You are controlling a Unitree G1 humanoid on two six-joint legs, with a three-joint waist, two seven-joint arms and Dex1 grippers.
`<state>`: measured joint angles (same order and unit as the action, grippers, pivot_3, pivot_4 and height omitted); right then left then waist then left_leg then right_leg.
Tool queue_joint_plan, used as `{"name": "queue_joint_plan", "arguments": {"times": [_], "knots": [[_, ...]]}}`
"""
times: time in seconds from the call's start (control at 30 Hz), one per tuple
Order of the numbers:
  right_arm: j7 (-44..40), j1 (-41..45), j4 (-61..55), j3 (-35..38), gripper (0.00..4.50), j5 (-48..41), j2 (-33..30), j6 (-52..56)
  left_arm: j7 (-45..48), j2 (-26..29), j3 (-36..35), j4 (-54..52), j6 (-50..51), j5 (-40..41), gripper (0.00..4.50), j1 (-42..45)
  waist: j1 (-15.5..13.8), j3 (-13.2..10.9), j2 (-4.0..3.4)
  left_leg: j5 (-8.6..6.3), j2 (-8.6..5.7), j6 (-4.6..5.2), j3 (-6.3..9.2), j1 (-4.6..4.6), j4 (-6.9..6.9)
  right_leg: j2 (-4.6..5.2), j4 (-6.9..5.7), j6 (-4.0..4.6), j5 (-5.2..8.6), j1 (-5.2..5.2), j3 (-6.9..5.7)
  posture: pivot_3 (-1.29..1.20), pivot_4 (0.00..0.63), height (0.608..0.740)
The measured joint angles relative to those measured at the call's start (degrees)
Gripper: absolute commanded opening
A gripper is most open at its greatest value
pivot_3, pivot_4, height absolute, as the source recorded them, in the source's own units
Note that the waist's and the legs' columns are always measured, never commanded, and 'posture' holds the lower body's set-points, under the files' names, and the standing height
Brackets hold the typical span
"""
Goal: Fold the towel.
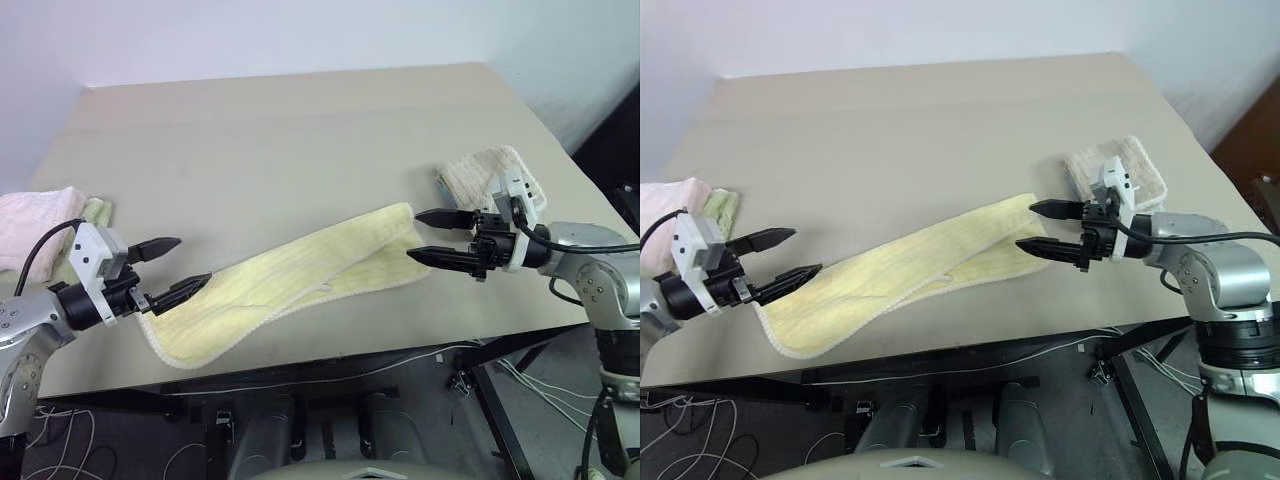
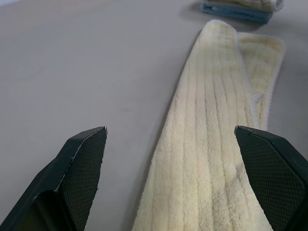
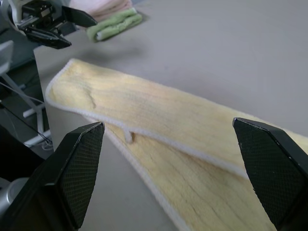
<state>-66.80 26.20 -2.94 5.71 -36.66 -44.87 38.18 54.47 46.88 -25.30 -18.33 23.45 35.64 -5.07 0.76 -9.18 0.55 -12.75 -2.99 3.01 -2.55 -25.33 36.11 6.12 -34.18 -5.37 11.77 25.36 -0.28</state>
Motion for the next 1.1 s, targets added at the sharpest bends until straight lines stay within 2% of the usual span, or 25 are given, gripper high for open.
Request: {"name": "queue_joint_plan", "arguments": {"times": [0.3, 0.57, 0.8, 1.1], "knots": [[0.0, 1.0, 3.0, -0.9, 4.50, 3.1, 1.7, -5.0, -1.0, 0.0, -0.1, 0.0, -0.3, -0.3, 4.46, 1.6, -0.1, 0.0, 0.00, 0.00, 0.00, 0.00, 0.00, -0.01, 0.02, -0.01, 0.04, 0.00, 0.00, -0.01, -0.01, 0.00, 0.150, 0.740], [2.3, 4.6, 11.3, -6.1, 4.50, 14.9, 1.6, -14.7, -2.0, -1.0, 2.9, -0.4, -0.2, -0.2, 4.46, 3.2, 0.0, 0.0, 0.00, 0.01, 0.00, -0.01, -0.01, 0.00, 0.03, -0.02, 0.00, 0.00, -0.01, 0.01, -0.01, 0.00, 0.150, 0.740], [4.9, 8.9, 19.6, -8.8, 4.50, 22.9, 2.0, -22.0, -2.9, -4.0, 8.4, -0.8, 0.5, 0.0, 4.46, 7.5, -0.2, 0.0, 0.00, 0.01, 0.00, -0.01, -0.01, 0.00, 0.10, -0.03, -0.02, -0.01, -0.01, -0.04, -0.03, 0.00, 0.150, 0.740], [5.6, 15.9, 32.8, -14.1, 4.50, 32.7, 3.7, -33.8, -4.1, -11.2, 20.7, -0.9, 1.3, -1.5, 4.46, 11.6, 0.1, 0.0, 0.00, 0.06, 0.00, -0.06, 0.00, 0.03, 0.16, -0.14, -0.10, -0.04, -0.03, -0.05, -0.01, 0.00, 0.150, 0.740]]}}
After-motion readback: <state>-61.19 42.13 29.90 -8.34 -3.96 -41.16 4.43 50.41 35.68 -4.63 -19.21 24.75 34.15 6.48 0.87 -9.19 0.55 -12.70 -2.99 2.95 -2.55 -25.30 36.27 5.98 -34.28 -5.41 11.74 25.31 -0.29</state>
